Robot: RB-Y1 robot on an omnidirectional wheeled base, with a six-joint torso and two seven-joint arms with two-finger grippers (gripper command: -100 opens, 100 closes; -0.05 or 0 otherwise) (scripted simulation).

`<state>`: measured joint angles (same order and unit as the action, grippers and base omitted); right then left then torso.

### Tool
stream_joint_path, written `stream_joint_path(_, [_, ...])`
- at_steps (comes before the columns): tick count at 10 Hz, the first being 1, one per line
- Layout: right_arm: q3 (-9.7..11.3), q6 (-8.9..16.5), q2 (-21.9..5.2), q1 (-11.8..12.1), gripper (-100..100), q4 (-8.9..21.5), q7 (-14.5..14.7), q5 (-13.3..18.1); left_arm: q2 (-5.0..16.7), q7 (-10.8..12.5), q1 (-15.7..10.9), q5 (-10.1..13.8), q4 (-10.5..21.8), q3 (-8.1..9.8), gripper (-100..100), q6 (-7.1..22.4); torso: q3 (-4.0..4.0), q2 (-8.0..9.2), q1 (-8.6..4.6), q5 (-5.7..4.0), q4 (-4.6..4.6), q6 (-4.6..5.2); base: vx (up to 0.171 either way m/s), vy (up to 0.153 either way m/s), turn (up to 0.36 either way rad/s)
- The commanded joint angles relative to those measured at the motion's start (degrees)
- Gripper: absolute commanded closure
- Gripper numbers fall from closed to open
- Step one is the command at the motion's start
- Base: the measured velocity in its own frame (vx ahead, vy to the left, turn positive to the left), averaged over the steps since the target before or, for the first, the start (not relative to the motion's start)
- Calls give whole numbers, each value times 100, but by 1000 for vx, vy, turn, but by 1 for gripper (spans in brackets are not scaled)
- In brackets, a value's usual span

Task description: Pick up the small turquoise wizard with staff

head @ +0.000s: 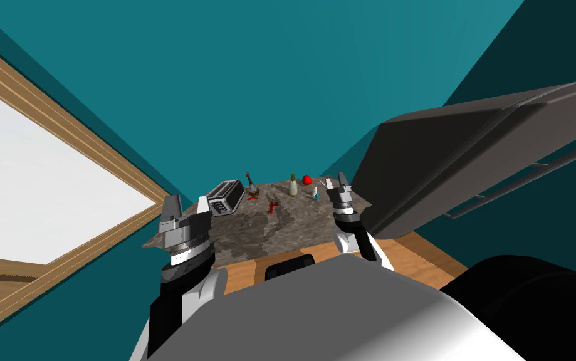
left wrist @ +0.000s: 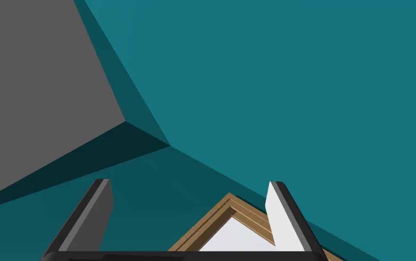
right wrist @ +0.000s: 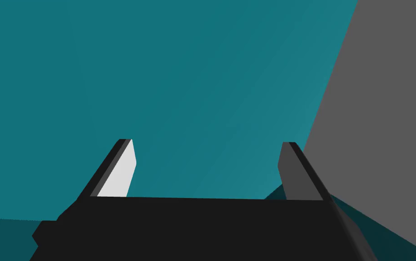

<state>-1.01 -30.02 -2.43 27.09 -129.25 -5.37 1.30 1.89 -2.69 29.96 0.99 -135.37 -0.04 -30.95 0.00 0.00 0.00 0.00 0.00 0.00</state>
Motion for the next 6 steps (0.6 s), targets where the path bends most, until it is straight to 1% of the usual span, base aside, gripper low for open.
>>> stream_joint_path(1, [-43,35,-266,81,-100,119,25,-18,0,0,0,0,0,0,0,0,0,0,0,0,0,0,-12,38,28])
stream_joint_path(5, [-187,136,-947,332,-100,516,109,-70,-1,0,-1,0,0,-1,0,0,10,17,24,5,3,0,-36,72,30])
stream_joint_path(6, [-187,136,-984,332,-100,516,109,-70,-1,0,0,0,0,-1,0,0,7,12,26,6,3,-1,-12,52,9])
